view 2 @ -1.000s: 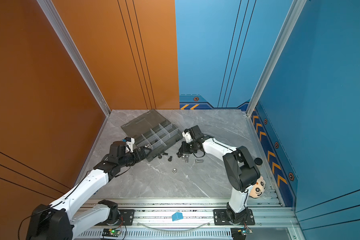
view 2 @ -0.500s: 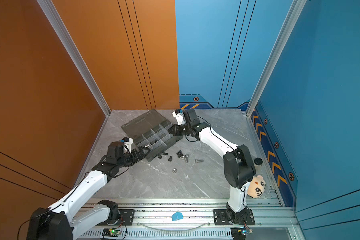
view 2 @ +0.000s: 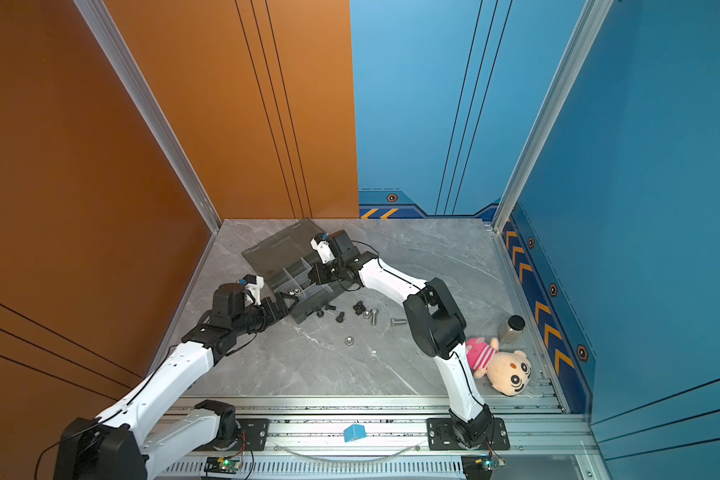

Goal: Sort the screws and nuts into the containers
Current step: 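Carry the silver hex nut with the right gripper over a box compartment, then open the right gripper to drop the nut beside the other nuts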

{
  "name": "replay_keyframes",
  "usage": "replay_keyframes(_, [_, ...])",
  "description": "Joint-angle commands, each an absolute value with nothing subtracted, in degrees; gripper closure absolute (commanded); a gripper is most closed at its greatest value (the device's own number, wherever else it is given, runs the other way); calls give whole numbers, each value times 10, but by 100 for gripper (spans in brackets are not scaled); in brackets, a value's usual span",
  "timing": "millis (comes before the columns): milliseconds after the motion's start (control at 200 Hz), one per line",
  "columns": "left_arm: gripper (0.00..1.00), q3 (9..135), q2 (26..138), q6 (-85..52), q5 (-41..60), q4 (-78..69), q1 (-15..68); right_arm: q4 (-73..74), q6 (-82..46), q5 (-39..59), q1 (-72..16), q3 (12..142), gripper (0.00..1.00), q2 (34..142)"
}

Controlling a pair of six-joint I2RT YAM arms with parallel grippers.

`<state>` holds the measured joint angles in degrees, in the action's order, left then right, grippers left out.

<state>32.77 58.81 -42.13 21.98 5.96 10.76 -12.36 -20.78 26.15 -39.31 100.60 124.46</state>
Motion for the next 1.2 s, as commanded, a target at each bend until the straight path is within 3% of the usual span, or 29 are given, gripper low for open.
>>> replay_keyframes(0, [2, 319, 578, -424, 238, 70, 101, -100, -202, 231, -397, 1026, 100, 1264])
replay_keyframes(931, [2, 312, 573, -423, 239, 70, 96, -76, -234, 203, -416, 1078, 100, 1352])
replay_keyframes(1196, [2, 312, 569, -424, 238, 72, 97, -99, -228, 187, -417, 1080, 79, 1349])
